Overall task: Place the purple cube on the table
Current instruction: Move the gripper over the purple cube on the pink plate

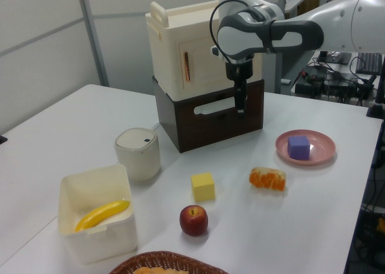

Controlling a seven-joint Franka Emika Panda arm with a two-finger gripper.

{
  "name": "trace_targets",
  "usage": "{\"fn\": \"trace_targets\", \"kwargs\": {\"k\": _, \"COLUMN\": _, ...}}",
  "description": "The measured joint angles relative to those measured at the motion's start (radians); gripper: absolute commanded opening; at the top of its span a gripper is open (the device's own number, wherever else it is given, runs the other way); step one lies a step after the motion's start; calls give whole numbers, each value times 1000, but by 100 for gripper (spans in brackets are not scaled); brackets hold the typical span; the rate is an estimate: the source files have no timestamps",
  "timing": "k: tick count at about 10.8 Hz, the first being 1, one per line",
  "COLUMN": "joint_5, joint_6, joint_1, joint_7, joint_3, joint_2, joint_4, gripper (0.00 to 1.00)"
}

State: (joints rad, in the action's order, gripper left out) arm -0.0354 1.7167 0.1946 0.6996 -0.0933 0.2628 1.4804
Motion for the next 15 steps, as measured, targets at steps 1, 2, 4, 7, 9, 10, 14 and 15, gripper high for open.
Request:
{"fn": "trace_targets", "kwargs": {"k": 1, "joint_5": 0, "joint_6": 0, "joint_1": 0, "joint_7": 0, "joint_3": 0, "joint_2": 0, "joint_4": 0, "gripper": 100}}
{"fn": "trace_targets", "kwargs": {"k": 2, "joint_5": 0, "joint_6": 0, "joint_1": 0, "joint_7": 0, "joint_3": 0, "joint_2": 0, "joint_4": 0, "gripper": 100}}
{"fn": "trace_targets", "kwargs": {"k": 4, "joint_5": 0, "joint_6": 0, "joint_1": 0, "joint_7": 0, "joint_3": 0, "joint_2": 0, "joint_4": 0, "gripper": 100}}
{"fn": "trace_targets", "kwargs": {"k": 7, "joint_5": 0, "joint_6": 0, "joint_1": 0, "joint_7": 0, "joint_3": 0, "joint_2": 0, "joint_4": 0, "gripper": 100}}
{"fn": "trace_targets", "kwargs": {"k": 9, "joint_5": 0, "joint_6": 0, "joint_1": 0, "joint_7": 1, "joint_3": 0, "joint_2": 0, "joint_4": 0, "gripper": 100}}
{"fn": "trace_targets", "kwargs": {"k": 10, "joint_5": 0, "joint_6": 0, "joint_1": 0, "joint_7": 3, "joint_3": 0, "joint_2": 0, "joint_4": 0, "gripper": 100}}
{"fn": "trace_targets", "kwargs": {"k": 14, "joint_5": 0, "joint_6": -2, "joint_1": 0, "joint_7": 30, "joint_3": 0, "joint_2": 0, "joint_4": 0, "gripper": 100}}
{"fn": "trace_targets", "kwargs": {"k": 15, "joint_5": 0, "joint_6": -22, "joint_1": 0, "joint_7": 42, "joint_3": 0, "joint_2": 0, "joint_4": -1, "gripper": 100}}
